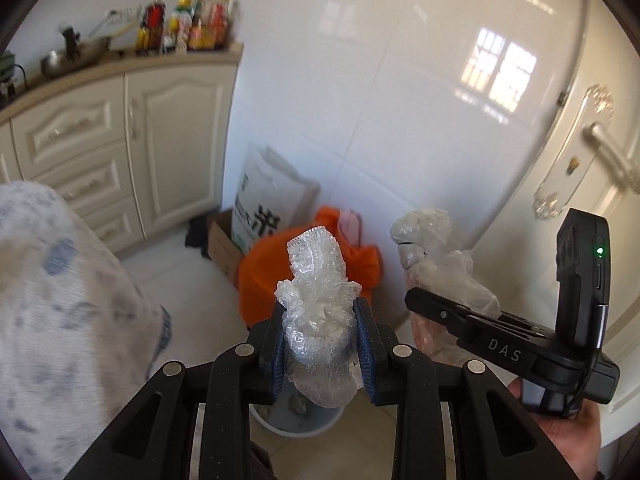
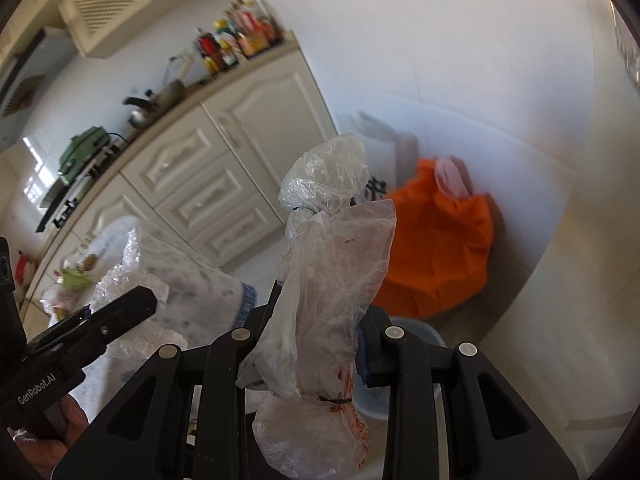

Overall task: Collect trash
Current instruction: 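Carry both held plastics to the blue bin and release them, then return both open tools to the table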

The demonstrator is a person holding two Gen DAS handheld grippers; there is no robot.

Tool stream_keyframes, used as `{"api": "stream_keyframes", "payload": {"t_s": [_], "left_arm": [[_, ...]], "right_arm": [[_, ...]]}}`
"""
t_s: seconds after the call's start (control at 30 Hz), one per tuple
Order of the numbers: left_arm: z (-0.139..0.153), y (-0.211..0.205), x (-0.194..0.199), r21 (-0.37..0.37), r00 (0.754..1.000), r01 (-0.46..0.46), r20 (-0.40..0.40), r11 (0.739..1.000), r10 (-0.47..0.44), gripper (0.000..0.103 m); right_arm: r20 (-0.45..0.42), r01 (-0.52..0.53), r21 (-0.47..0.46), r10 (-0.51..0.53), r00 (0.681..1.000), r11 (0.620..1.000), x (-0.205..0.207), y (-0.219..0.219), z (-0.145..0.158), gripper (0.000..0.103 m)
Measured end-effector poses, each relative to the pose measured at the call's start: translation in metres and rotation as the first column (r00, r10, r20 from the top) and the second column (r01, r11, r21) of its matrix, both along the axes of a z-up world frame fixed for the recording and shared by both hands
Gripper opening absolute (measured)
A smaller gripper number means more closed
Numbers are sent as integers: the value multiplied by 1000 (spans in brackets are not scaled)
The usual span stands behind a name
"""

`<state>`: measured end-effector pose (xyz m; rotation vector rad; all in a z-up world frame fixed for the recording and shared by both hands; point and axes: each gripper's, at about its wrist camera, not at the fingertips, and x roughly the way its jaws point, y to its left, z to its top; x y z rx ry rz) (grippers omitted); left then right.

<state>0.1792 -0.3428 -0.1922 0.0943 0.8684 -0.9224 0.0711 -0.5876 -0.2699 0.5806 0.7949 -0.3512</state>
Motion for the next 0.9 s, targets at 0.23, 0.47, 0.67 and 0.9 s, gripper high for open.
{"api": "stream_keyframes", "payload": {"t_s": [0.23, 0.47, 0.67, 0.9], "left_arm": [[-49, -66, 33, 76, 996, 33, -89, 997, -26, 28], [-89, -115, 58, 176, 991, 47, -131, 983, -24, 80], [-94, -133, 61, 211, 992, 32, -126, 977, -5, 92], [-79, -130, 53, 204, 995, -28, -83, 978, 46, 95]], "right_arm": [[-81, 27, 54, -23, 996, 998, 10, -22, -47, 29], [-182, 68, 116, -46, 982, 991, 18, -36, -94, 39], [-206, 105, 150, -73, 976, 983, 10, -40, -109, 71], [-179, 162, 122, -139, 974, 979, 1, -37, -93, 103]]}}
